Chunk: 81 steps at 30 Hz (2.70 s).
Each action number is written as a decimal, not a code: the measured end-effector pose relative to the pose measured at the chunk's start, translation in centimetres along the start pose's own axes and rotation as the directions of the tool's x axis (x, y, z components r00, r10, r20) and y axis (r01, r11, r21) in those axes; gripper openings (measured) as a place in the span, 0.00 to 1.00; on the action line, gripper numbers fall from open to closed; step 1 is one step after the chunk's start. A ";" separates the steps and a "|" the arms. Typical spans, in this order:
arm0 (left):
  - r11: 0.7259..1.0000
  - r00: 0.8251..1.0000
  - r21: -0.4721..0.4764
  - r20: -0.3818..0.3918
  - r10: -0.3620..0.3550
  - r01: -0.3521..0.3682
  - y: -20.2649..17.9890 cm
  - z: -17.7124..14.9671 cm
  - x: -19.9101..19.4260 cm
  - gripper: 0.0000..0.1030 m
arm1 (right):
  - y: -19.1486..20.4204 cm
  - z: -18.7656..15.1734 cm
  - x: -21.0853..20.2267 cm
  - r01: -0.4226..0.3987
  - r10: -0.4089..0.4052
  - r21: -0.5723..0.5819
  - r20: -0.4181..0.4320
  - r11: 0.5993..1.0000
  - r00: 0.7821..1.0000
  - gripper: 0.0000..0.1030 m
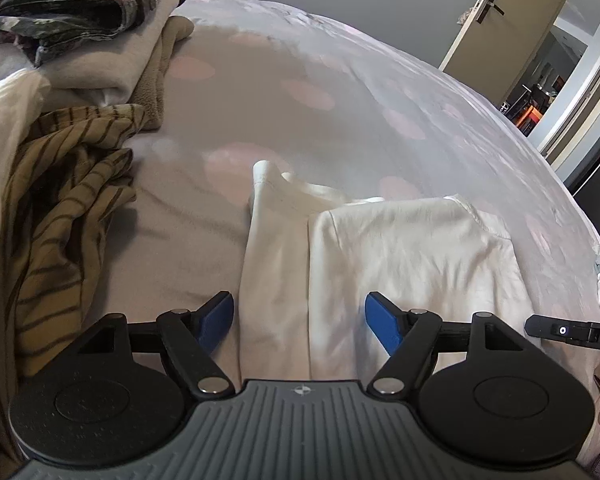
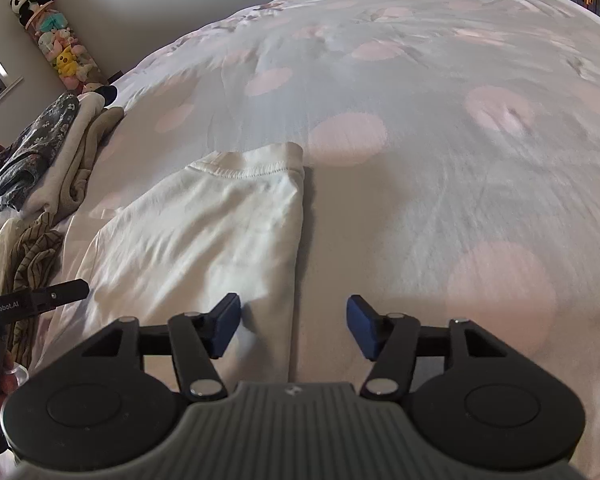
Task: Fold clothes
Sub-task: 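Move both open grippers back to the shirt's collar end, then grasp the collar end with both grippers and lift the folded shirt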
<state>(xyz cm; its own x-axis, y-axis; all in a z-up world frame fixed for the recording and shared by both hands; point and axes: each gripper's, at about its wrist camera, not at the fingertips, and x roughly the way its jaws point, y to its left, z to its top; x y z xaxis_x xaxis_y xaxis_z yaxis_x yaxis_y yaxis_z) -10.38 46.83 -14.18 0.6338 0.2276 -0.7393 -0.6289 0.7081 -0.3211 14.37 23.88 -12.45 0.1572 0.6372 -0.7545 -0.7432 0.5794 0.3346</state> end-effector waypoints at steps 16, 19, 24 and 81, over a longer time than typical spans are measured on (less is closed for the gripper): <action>0.998 0.996 -0.027 -0.067 -0.052 0.050 -0.4 1.5 2.2 0.16 | 1.2 3.1 4.7 -0.063 0.065 -0.043 0.050 0.997 0.997 0.55; 0.995 0.996 -0.075 -0.052 -0.077 0.073 -0.3 1.9 3.1 0.14 | 1.2 3.4 5.1 -0.080 0.081 -0.021 0.052 0.997 0.995 0.44; 0.989 0.996 -0.120 -0.034 -0.087 0.082 -0.4 2.0 3.4 0.14 | 1.2 3.6 5.3 -0.088 0.088 -0.003 0.039 0.996 0.995 0.24; 0.973 0.780 -0.132 0.582 0.229 -0.188 4.8 2.3 -31.6 0.05 | 37.9 14.9 -6.5 -0.471 0.653 -0.660 0.039 0.585 0.756 0.06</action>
<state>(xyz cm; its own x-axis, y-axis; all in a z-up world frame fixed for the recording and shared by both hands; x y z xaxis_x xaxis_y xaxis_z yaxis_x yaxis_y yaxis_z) -32.37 44.57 8.98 0.6125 0.7290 -0.3056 -0.7904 0.5584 -0.2519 -5.13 49.26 13.59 -0.3409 0.8802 -0.3302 -0.9383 -0.2966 0.1781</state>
